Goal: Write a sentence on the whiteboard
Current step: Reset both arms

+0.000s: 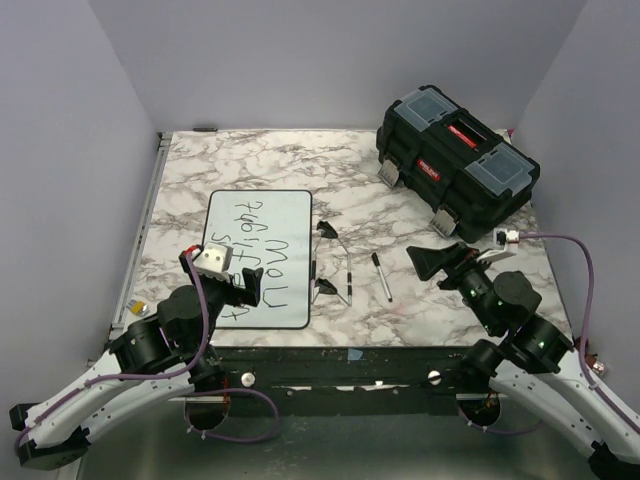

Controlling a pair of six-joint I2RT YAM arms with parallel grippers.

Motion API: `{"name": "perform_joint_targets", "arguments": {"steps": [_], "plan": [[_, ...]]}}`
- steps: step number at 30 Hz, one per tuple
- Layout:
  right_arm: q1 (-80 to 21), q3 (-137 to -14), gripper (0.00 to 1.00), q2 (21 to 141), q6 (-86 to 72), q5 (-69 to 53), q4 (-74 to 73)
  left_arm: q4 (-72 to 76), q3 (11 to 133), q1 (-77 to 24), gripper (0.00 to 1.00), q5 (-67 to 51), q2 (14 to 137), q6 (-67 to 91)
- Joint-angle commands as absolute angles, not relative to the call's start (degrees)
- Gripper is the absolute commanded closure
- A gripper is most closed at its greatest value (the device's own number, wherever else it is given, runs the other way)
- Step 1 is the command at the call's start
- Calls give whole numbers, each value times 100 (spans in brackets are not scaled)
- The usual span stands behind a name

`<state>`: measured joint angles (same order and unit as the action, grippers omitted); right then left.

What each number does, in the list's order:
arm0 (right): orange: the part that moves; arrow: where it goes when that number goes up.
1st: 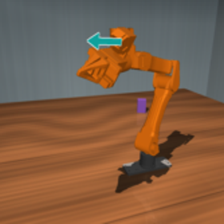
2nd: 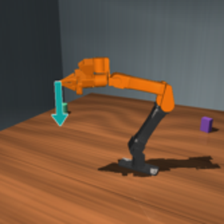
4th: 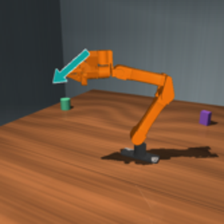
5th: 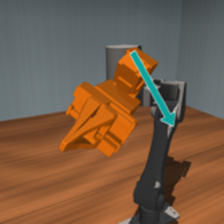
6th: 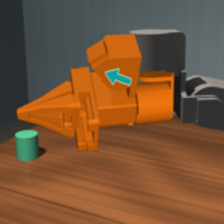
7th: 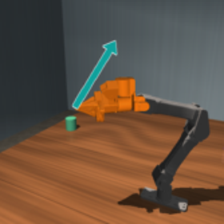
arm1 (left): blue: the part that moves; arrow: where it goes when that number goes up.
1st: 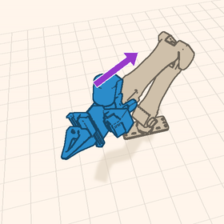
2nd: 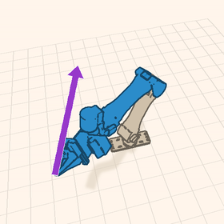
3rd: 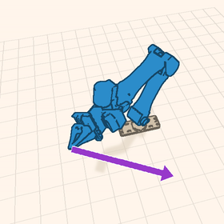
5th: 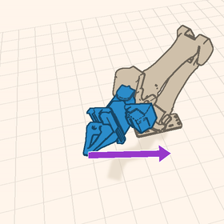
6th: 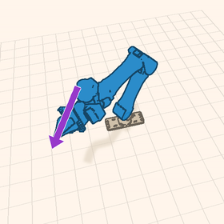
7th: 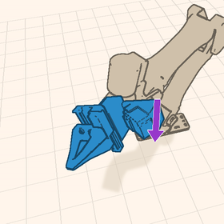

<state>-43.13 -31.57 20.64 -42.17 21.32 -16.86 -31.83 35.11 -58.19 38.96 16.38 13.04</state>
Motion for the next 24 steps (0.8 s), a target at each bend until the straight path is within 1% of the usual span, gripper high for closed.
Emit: {"name": "perform_joint_targets", "arguments": {"steps": [1,15,20,24], "plan": [[-4332,-3070,0,1895,-4279,1980,-1975,-3117,3505,-5802,2,3870,1683,1222],[-4333,-3091,0,2077,-4240,1957,-1951,-3114,3502,-5801,2,3891,1663,1231],[-4331,-3099,0,2050,-4330,2127,-2009,-3136,3498,-5801,1,3888,1596,1239],[-4333,-3256,0,2249,-4409,2302,-2190,-3164,3484,-5801,2,3896,1525,1274]]}}
